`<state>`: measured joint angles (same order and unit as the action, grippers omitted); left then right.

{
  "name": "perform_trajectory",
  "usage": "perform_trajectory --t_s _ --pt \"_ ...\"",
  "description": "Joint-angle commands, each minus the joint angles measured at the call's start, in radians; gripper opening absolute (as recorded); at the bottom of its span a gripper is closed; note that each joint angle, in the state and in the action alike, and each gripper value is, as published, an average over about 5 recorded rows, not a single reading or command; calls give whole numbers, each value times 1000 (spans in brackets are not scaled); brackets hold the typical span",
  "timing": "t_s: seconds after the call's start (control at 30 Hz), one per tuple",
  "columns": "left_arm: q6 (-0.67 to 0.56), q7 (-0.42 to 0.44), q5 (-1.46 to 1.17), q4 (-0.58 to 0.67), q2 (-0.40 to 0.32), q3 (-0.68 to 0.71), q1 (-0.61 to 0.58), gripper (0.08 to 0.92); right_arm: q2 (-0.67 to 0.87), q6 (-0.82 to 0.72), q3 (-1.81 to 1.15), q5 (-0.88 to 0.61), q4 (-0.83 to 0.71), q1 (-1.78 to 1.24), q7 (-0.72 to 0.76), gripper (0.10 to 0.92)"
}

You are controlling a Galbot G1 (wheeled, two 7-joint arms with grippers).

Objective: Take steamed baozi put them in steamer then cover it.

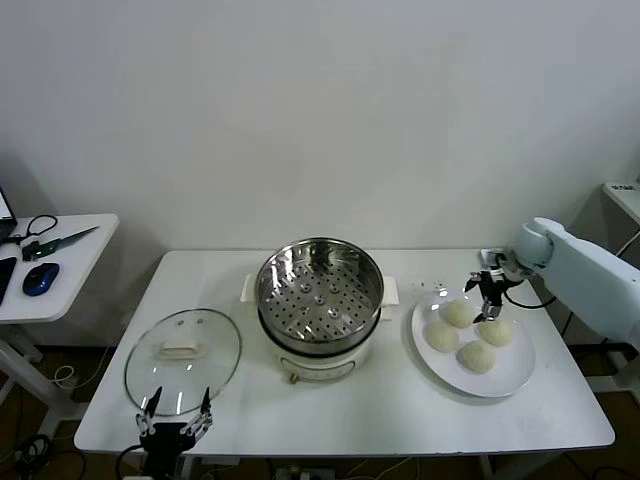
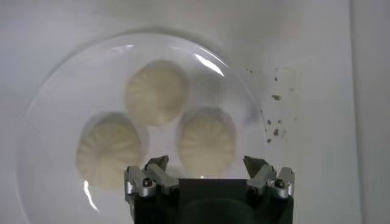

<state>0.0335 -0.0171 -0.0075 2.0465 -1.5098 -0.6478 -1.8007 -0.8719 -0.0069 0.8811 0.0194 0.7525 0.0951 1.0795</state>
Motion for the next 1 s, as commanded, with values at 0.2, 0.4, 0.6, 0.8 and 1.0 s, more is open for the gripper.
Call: perform_trajectory --t_s 0.2,0.4,0.6,0.8,1.0 --pt "-3 -1 1 -1 -1 0 -4 823 -113 20 -91 147 -145 -47 -30 811" --pt "-3 -1 1 1 -2 0 -3 823 -97 6 -85 128 -102 -52 -21 787" --pt "-4 0 3 2 -3 3 -8 823 -86 0 -81 124 -72 -59 -25 749" --pt "-1 0 7 1 -5 9 -7 823 -75 10 -84 132 -56 -53 -38 679" --pt "-1 -2 10 -1 -5 11 -6 823 -52 31 -31 106 -9 -3 -34 656"
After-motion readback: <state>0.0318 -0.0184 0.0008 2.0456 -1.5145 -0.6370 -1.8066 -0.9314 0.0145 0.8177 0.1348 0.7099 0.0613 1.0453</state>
